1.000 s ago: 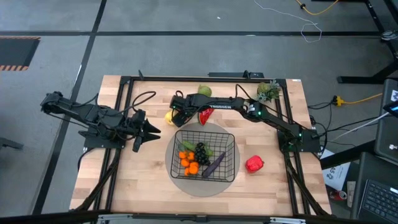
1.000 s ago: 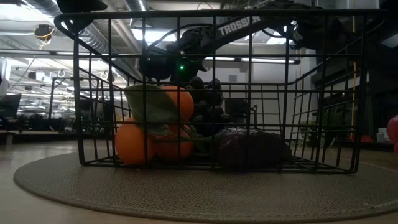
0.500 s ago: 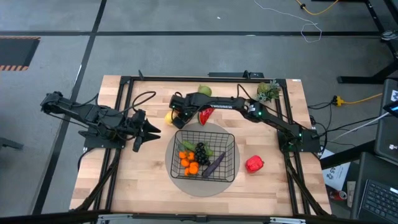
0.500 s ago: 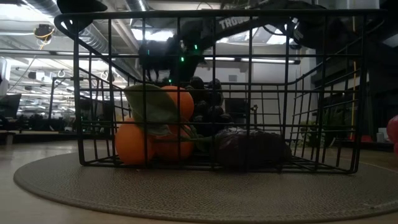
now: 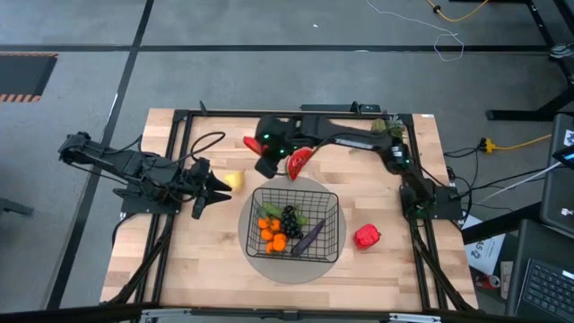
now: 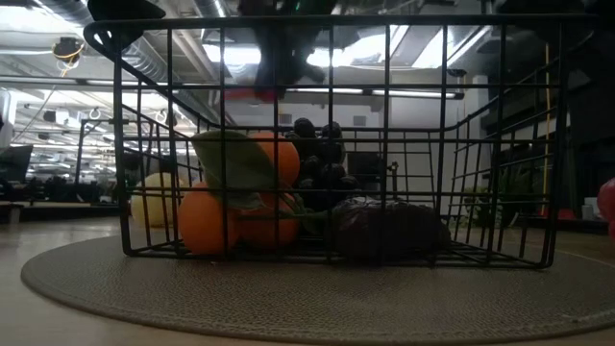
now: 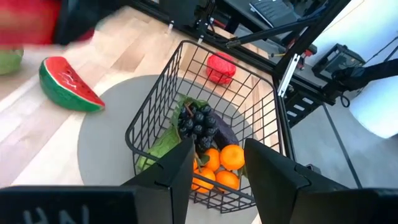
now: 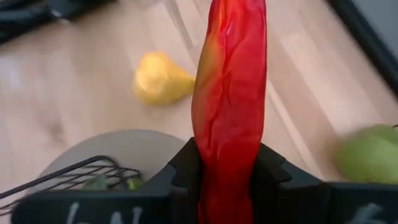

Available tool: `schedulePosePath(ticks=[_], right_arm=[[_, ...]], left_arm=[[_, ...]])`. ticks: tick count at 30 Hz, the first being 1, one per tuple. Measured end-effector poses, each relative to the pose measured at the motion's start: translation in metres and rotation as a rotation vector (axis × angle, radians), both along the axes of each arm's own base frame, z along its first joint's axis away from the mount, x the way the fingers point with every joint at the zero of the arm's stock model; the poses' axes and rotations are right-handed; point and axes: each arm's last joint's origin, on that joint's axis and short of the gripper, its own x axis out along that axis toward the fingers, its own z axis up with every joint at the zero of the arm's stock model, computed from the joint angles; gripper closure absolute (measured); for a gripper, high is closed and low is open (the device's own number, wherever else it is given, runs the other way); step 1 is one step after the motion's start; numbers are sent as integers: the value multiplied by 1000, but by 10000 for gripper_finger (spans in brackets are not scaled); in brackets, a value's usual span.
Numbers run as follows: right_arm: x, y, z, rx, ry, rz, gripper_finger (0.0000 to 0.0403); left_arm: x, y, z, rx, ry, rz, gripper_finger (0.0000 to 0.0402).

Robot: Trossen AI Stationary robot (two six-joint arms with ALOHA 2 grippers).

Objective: Build produce basket
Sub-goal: Put the red chili pepper into the black wire basket

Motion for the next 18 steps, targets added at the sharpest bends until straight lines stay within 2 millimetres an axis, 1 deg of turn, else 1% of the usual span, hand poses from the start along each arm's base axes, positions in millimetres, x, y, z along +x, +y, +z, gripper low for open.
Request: schedulePosePath(ticks=[6,8,13,16,18], right_arm=[[-35,25,59,-39,-97,83,309],[-46,36,74,-38,-119,112,305],[-72,62,99,-13,-134,196,302],[-82,78,105,34,-120,249,301],[-85,89,104,63,-95,291,300]], left_arm=[[0,1,-1,13,13,20,265],[-1,1,-2,19,21,29,265],[-1,1,-2,20,23,29,265],[-1,1,-2,20,23,29,265],[-1,1,-2,20,24,29,265]])
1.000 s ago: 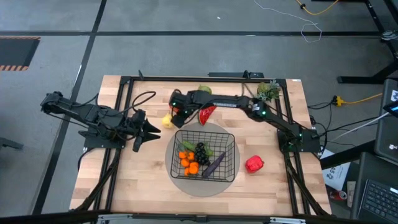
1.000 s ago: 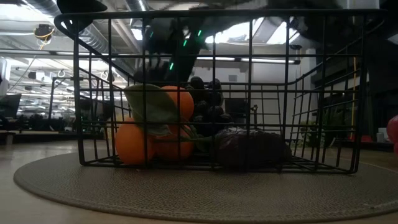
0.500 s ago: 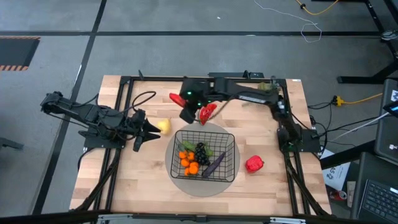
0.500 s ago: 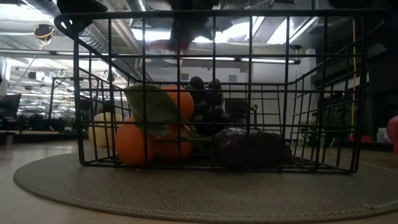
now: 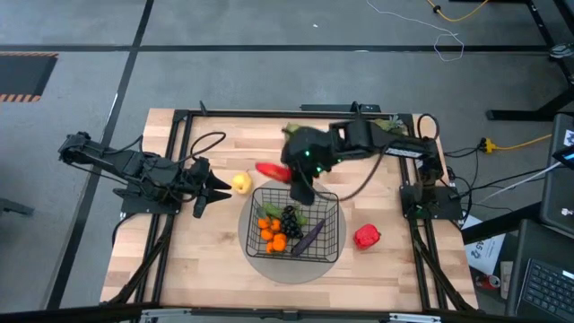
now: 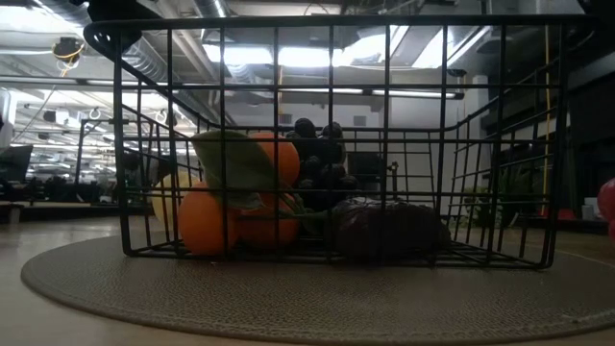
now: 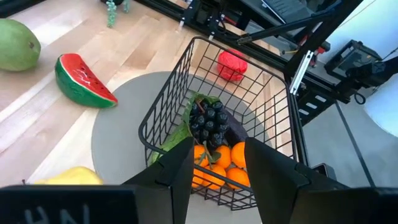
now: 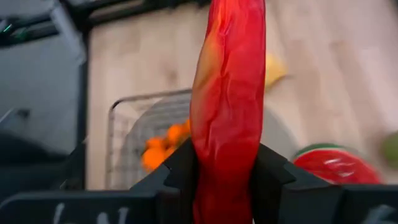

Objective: Build produce basket
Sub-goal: Put the red chili pepper into the black wire basket

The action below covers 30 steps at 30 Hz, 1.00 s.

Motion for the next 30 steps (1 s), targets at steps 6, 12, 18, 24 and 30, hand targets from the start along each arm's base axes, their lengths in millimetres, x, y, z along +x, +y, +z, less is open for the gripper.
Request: schedulePosePath(ticks=[6,12,18,24,30], right_arm=[[-7,32,-6,82,82,143,299],[-9,53,-6,77,73,195,299],[-11,60,-7,164,111,111,298],[-11,60,-7,176,118,98,298],[-10,57,-7,120,104,14,271]], left_arm=[[0,0,0,0,0,0,265],[0,0,0,0,0,0,265],[0,0,0,0,0,0,265],[0,0,0,0,0,0,265],[0,0,0,0,0,0,265]])
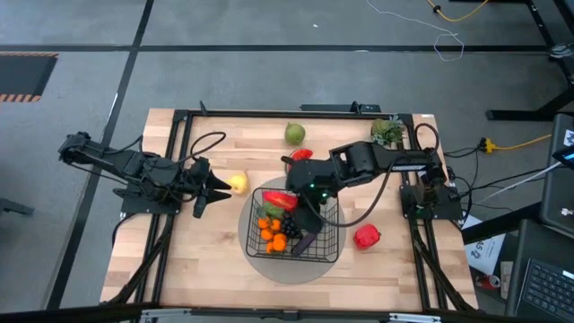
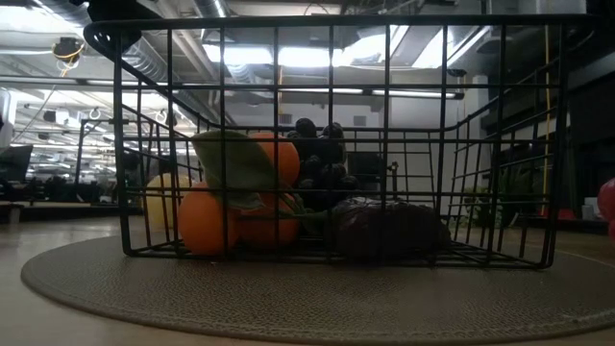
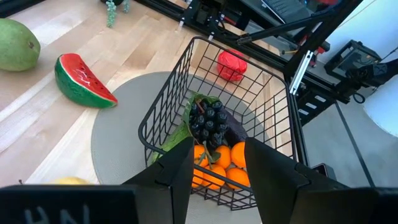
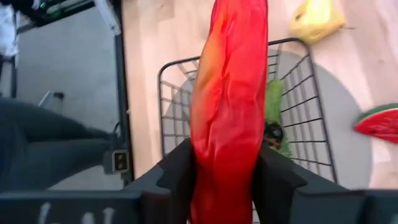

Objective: Build produce basket
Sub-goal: Put the red chili pepper into the black wire basket, then put the yellow pear into the black wire basket

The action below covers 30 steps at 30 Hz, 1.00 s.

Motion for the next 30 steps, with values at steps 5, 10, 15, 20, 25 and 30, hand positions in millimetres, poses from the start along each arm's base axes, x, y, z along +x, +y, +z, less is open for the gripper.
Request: schedulePosePath(ticks=[5,10,15,20,25,30], right_arm=[[0,-1,0,0,1,-23,221],[0,0,0,4,2,-19,188],[0,0,0,-3,0,-9,183],[0,0,0,-11,-3,2,183],[0,0,0,-11,-3,2,183],[0,-1,0,-12,-3,1,183]], left_arm=[[0,0,0,0,0,0,265],[0,0,0,0,0,0,265],[0,0,-1,4,12,0,265],[-1,0,-2,5,17,0,265],[-1,0,-2,6,18,0,265],[-1,0,-2,8,24,0,265]])
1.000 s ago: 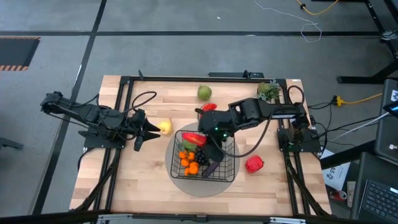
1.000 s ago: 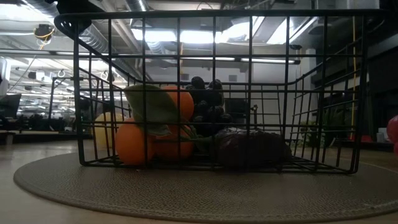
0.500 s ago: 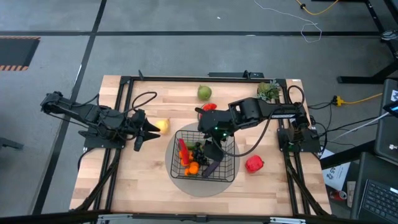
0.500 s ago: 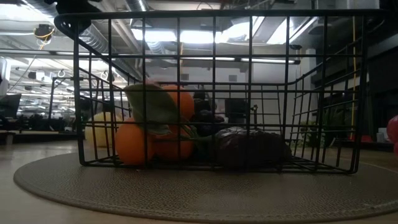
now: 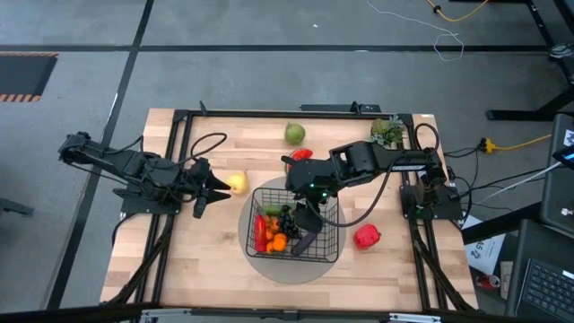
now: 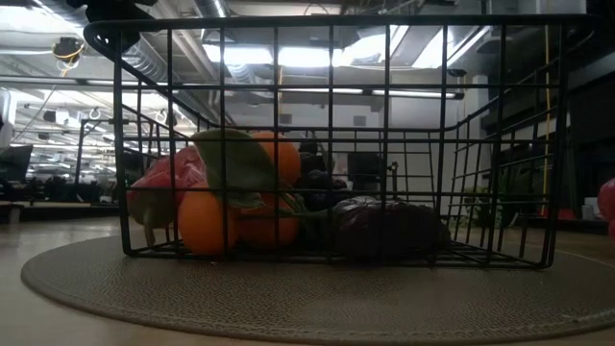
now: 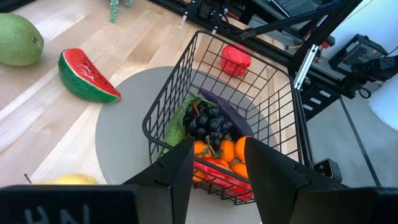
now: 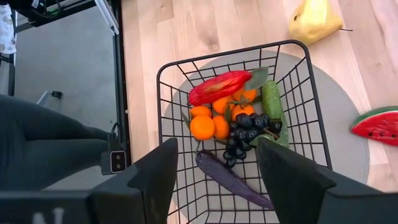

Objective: Build produce basket
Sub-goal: Put the yellow pear into the black wire basket

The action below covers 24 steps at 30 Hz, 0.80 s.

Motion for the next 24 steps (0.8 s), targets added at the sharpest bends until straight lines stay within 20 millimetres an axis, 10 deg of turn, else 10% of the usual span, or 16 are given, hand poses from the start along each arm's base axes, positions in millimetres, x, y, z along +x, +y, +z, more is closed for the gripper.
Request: schedulePosePath(ticks=[24], right_arm=[[0,0,0,-2,-3,2,183]], left_arm=[[-3,5,-26,-3,254,195,265]])
